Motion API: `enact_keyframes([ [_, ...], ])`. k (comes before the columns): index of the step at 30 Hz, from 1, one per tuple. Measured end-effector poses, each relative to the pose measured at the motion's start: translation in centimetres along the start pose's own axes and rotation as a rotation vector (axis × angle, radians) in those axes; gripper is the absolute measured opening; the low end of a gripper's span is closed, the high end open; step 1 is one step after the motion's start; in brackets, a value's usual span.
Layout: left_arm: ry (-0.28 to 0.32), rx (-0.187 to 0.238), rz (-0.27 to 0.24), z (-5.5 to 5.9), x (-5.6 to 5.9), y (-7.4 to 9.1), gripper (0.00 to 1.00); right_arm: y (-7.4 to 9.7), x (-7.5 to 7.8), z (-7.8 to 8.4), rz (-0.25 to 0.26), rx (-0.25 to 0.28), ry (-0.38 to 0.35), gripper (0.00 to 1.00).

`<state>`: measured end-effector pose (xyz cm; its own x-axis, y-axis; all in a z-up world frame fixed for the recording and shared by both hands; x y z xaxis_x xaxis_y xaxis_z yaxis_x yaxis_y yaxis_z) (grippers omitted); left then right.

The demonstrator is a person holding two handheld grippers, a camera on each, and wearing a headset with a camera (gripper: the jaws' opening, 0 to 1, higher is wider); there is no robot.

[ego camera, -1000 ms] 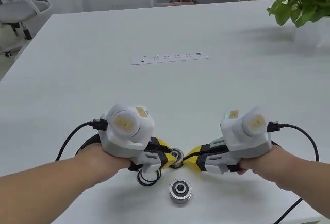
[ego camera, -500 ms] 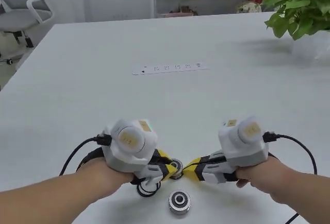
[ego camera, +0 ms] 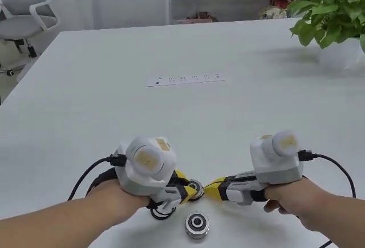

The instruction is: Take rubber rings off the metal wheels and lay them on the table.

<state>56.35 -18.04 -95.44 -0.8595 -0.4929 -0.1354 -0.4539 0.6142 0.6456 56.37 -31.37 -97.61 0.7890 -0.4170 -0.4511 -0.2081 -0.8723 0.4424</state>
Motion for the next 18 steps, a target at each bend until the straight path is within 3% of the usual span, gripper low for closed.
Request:
enact_keyframes([
  [3,-0.003,-0.004,-0.003,-0.02,0.04,0.0,0.12,0.17,-0.02,-0.34,-0.008,0.036,-0.034,0.0],
  [18,0.001,-0.017,-0.01,-0.17,0.19,-0.03,0.12,0.17,-0.36,-0.38,-0.022,0.054,-0.069,0.0],
])
Point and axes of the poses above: the centre of the closed fingertips' face, and the gripper's own axes: y roughly backward along the fingers, x roughly to its right, z roughly out of its underside, the point moved 8 cm from there along y, roughly backward along the fingers, and after that the axes turned 7 degrees about -z, right-handed, at the moved point
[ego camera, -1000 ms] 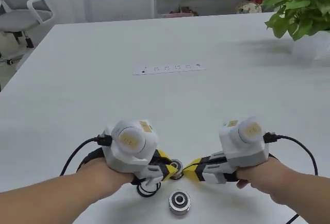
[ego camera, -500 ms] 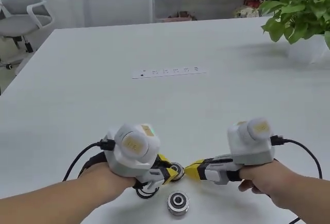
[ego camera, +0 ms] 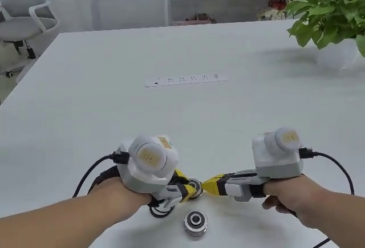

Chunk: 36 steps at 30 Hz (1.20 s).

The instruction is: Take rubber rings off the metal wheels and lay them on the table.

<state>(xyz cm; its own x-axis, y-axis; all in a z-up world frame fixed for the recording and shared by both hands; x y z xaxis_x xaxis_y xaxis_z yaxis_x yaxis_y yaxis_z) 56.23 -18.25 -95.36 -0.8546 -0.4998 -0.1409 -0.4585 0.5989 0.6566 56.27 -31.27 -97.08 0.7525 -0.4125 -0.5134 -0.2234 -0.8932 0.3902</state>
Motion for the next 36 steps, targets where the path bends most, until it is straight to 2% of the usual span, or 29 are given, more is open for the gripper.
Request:
enact_keyframes([
  [11,-0.005,-0.005,-0.007,-0.1,0.0,0.0,0.12,-0.2,-0.2,-0.1,-0.008,0.004,-0.002,0.0],
  [24,-0.007,-0.006,-0.011,-0.1,0.1,-0.1,0.12,-0.9,-0.8,-0.3,-0.031,-0.01,0.031,0.0],
  [33,0.002,-0.002,-0.012,-0.1,0.1,-0.1,0.12,-0.7,-0.8,-0.4,-0.044,0.0,0.032,0.0],
  [34,0.003,-0.002,-0.013,-0.1,0.1,-0.1,0.12,-0.7,-0.8,-0.4,-0.048,0.002,0.031,0.0],
  [35,0.003,-0.001,-0.013,-0.1,0.1,-0.1,0.12,-0.7,-1.1,-0.6,-0.075,0.022,0.035,0.0],
  [36,0.004,0.0,-0.013,-0.1,0.1,-0.1,0.12,-0.5,-1.1,-0.6,-0.068,0.015,0.028,0.0],
])
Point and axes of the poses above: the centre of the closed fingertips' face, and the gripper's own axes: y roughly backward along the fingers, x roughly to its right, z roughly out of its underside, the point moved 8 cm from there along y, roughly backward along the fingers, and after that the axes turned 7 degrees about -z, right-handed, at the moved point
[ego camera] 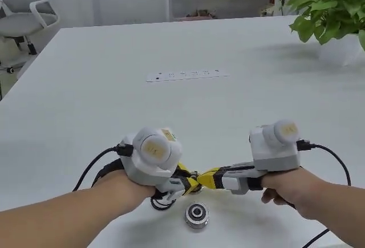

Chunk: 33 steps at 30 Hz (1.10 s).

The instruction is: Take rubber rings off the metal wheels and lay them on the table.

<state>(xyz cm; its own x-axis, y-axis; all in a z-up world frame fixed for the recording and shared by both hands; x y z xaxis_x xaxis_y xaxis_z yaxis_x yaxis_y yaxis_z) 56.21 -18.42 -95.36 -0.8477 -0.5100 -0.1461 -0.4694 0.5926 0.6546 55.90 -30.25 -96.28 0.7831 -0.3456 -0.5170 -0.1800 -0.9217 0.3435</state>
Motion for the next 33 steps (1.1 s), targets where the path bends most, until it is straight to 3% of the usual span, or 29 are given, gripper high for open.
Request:
enact_keyframes([
  [12,0.021,0.007,-0.009,0.0,0.0,0.0,0.13,0.0,-0.2,-0.1,-0.006,0.005,0.006,0.0],
  [22,-0.013,-0.011,-0.001,-0.2,0.0,0.0,0.14,0.3,-0.1,-0.3,0.014,-0.006,0.031,0.0],
  [33,-0.018,0.023,0.025,-0.6,0.2,1.7,0.23,0.6,-0.3,-0.6,0.018,-0.006,0.034,0.0],
])
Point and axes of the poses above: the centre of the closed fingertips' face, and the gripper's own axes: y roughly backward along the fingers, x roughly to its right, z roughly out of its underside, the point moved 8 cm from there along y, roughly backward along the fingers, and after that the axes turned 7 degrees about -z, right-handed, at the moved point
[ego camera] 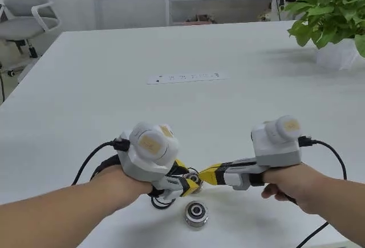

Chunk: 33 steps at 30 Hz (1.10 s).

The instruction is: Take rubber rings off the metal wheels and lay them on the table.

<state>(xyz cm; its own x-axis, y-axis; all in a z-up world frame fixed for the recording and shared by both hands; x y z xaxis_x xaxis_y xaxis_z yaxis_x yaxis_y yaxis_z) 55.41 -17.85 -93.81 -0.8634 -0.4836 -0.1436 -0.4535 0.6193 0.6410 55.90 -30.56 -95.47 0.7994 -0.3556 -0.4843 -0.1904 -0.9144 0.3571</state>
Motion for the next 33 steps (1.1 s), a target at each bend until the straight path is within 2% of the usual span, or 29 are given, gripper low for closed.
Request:
enact_keyframes([
  [7,0.016,0.061,-0.008,-0.6,-0.4,2.0,0.3,0.4,-0.3,-0.9,0.002,0.03,-0.007,0.0],
  [20,0.041,0.119,-0.024,-0.5,-0.6,5.6,0.43,0.3,-1.8,-2.1,-0.026,0.037,0.019,0.0],
  [27,0.061,0.144,-0.037,0.0,-0.6,7.5,0.5,-0.2,-3.0,-2.8,-0.049,0.033,0.031,0.0],
  [33,0.085,0.148,-0.061,1.0,-0.8,9.0,0.56,-1.1,-3.6,-3.1,-0.072,0.015,0.041,0.0],
])
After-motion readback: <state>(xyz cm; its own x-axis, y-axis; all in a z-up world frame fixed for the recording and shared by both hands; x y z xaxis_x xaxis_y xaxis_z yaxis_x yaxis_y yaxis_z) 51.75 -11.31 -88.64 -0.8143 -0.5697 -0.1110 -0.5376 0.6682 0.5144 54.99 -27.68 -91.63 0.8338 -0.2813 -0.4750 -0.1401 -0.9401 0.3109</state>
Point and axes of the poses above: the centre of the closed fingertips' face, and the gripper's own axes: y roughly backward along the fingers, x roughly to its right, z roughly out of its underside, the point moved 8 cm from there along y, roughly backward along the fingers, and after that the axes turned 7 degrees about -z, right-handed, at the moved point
